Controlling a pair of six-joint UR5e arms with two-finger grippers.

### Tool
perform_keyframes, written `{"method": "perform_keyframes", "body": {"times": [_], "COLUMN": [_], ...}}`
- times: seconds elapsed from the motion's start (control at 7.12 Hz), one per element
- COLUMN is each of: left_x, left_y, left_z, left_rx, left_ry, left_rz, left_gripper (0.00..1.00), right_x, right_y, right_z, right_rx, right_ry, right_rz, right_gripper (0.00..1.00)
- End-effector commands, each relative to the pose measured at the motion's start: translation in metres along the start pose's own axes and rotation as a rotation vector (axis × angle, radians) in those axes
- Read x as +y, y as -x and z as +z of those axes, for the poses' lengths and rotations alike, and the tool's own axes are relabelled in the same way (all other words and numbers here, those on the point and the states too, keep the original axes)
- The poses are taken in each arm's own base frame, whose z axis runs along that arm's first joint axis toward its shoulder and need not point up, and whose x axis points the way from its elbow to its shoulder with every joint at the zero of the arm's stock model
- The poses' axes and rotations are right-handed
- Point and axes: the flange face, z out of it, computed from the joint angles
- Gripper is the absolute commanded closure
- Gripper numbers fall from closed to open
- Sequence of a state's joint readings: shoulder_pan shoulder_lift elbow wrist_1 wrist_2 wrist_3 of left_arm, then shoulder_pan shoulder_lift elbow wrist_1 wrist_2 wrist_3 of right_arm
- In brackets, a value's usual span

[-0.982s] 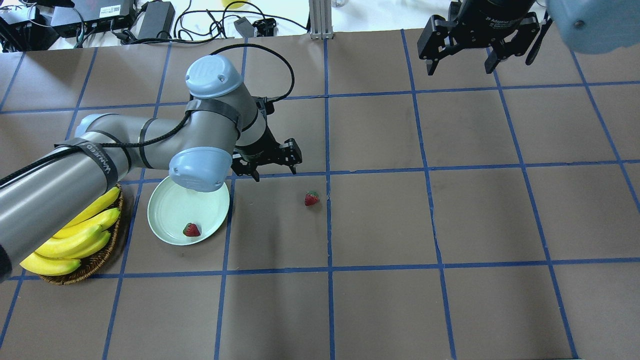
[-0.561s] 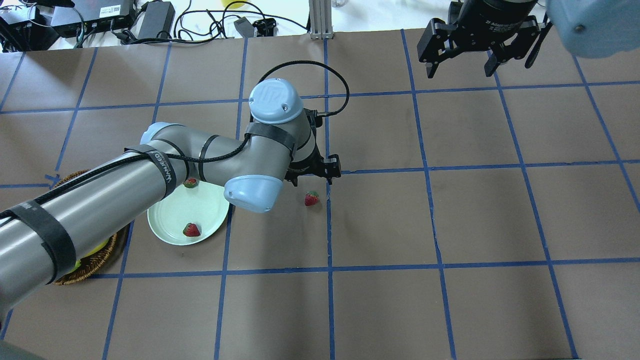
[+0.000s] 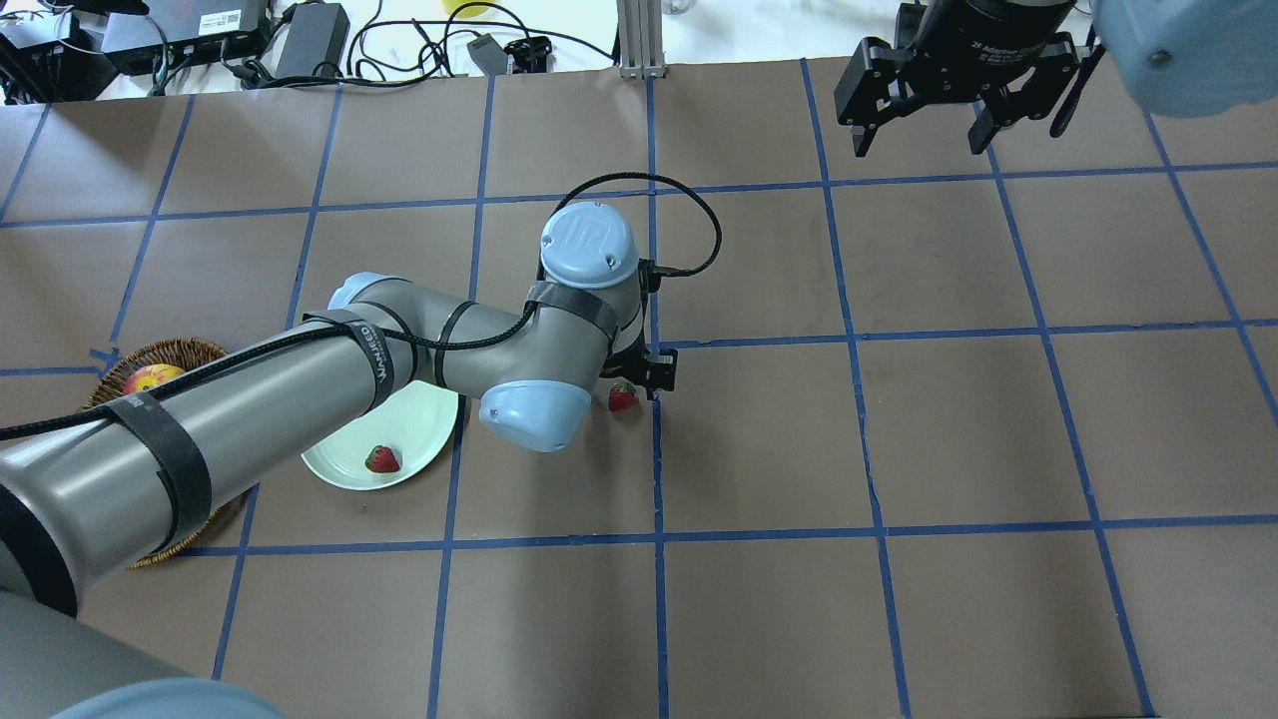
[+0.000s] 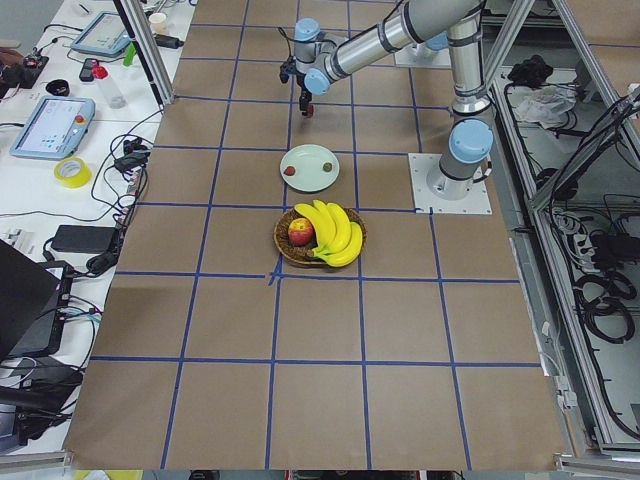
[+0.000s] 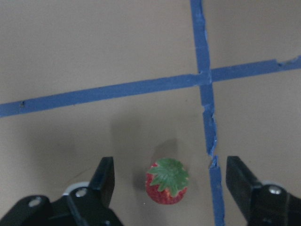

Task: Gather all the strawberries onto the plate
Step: 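Reach the left gripper to the last strawberry and grasp it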

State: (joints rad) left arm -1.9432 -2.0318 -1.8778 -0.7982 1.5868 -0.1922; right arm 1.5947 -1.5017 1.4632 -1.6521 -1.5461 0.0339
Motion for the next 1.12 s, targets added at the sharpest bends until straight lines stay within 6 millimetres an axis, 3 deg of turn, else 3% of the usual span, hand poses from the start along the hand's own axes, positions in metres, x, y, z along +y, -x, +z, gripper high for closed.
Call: {"method": "perform_keyframes", "body": {"times": [0.0,0.28,0.56,0.7,0.84,0.98], "left_x": [0.006,0.006,0.006,0.005,0.004,0.000], "left_y": [0.002,0.001,0.001,0.000,0.002,0.009], "left_z": [0.012,0.005,0.002,-0.006,-0.010,-0.016], "left_rx": [-0.017,-0.010,-0.003,0.002,0.005,0.006], "left_ry": [0.002,-0.011,-0.015,-0.027,-0.039,-0.051], "left_rz": [0.025,0.028,0.028,0.033,0.031,0.034], "left_gripper": [0.17,0.32,0.63,0.70,0.70,0.80], "right_x": [0.000,0.000,0.000,0.000,0.000,0.000], "right_y": [0.001,0.001,0.000,0.000,0.000,0.000], "right_z": [0.000,0.001,0.001,0.001,0.000,0.000], "right_rx": [-0.004,0.000,-0.001,0.000,0.000,0.000], "right_ry": [0.000,0.002,0.002,0.002,0.000,0.000], "right_rz": [-0.002,-0.002,-0.001,-0.001,-0.001,-0.001], "right_gripper": [0.00,0.00,0.00,0.00,0.00,0.00]}}
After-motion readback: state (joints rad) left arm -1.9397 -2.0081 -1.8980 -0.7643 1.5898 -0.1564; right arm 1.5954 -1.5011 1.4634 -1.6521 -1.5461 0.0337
